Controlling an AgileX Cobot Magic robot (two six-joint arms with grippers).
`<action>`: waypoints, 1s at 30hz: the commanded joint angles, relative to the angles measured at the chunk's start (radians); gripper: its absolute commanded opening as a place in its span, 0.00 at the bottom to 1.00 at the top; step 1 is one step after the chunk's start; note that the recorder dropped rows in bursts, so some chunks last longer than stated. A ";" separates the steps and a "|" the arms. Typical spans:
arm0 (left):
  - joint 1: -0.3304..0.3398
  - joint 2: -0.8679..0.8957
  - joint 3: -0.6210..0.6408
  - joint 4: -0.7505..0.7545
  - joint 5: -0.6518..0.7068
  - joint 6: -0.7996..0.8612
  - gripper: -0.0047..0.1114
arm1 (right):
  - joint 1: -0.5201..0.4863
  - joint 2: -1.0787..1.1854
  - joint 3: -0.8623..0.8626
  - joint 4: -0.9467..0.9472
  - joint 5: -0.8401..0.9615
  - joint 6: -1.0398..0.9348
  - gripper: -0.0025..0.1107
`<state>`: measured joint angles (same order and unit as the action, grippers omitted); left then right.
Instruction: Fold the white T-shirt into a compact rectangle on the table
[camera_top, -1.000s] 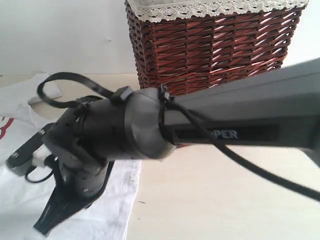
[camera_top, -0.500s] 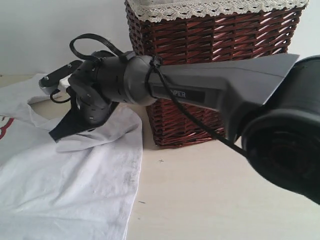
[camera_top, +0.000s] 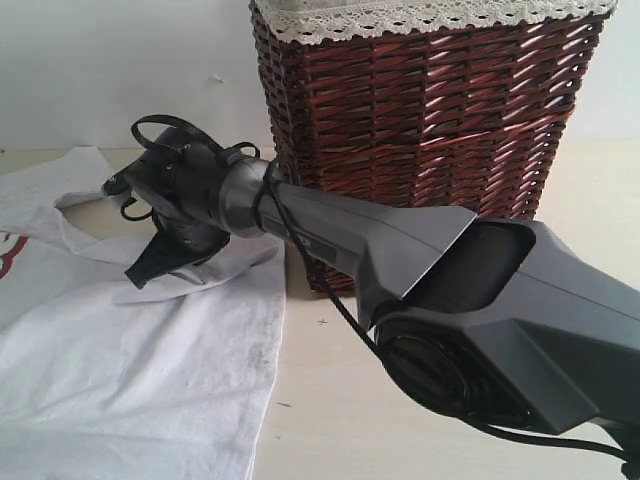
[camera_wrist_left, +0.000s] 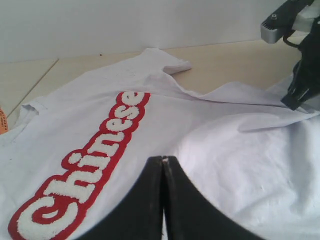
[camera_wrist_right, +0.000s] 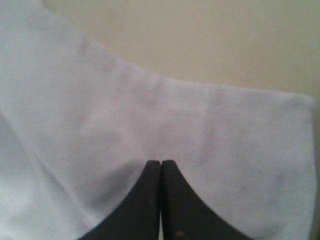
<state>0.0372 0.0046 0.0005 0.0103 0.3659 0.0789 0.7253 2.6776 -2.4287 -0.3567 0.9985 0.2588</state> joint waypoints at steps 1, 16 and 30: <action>-0.006 -0.005 0.000 0.002 -0.007 -0.007 0.04 | -0.035 0.009 -0.032 0.018 0.024 0.013 0.02; -0.006 -0.005 0.000 0.002 -0.007 -0.007 0.04 | -0.093 0.058 -0.032 -0.203 -0.047 0.170 0.02; -0.006 -0.005 0.000 0.002 -0.007 -0.007 0.04 | 0.074 -0.030 -0.032 0.313 -0.204 -0.458 0.02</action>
<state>0.0372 0.0046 0.0005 0.0103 0.3659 0.0789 0.7898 2.6367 -2.4572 -0.0772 0.7989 -0.1215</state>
